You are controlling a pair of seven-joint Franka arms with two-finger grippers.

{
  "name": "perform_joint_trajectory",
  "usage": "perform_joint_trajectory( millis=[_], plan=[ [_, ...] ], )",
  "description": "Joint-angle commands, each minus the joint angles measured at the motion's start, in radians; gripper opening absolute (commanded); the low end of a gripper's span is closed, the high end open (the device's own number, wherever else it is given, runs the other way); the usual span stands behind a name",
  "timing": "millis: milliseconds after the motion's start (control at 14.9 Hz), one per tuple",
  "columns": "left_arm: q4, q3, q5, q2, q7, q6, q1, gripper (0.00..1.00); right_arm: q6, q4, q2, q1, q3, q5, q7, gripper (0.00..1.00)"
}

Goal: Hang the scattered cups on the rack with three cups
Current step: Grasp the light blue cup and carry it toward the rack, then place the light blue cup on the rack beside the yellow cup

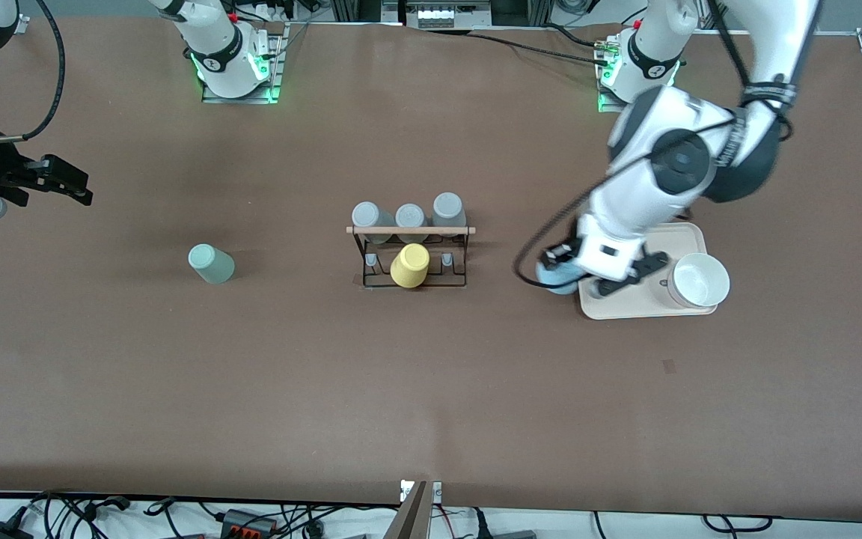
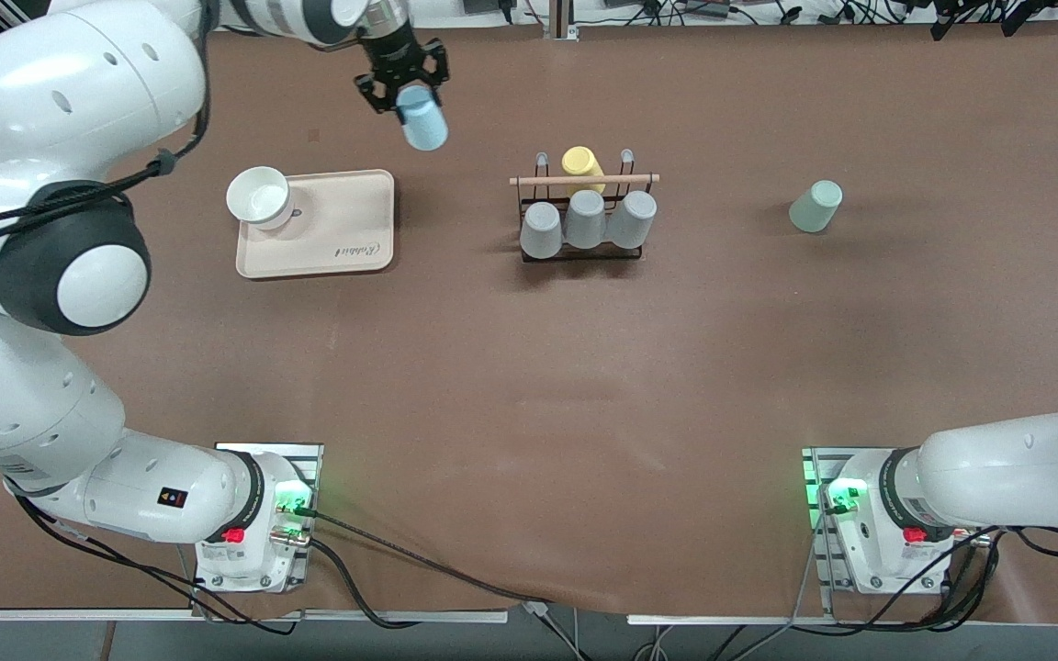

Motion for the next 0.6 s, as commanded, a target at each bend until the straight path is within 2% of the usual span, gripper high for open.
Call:
perform_joint_trajectory(
  millis=[0,201,536],
  plan=[
    [0.190,0.007,-0.022,0.118,-0.137,-0.062,-0.070,0.39,-0.008,0.006,-0.005,0.018,0.003,-0.010,-0.010,1.00],
    [0.233,0.008,-0.022,0.171,-0.240,-0.061,-0.147,0.39,-0.009,0.006,0.002,0.023,0.003,-0.008,-0.005,1.00],
    [0.273,0.008,-0.022,0.217,-0.332,-0.052,-0.213,0.39,-0.008,0.006,0.003,0.024,0.002,-0.008,-0.008,1.00]
  ],
)
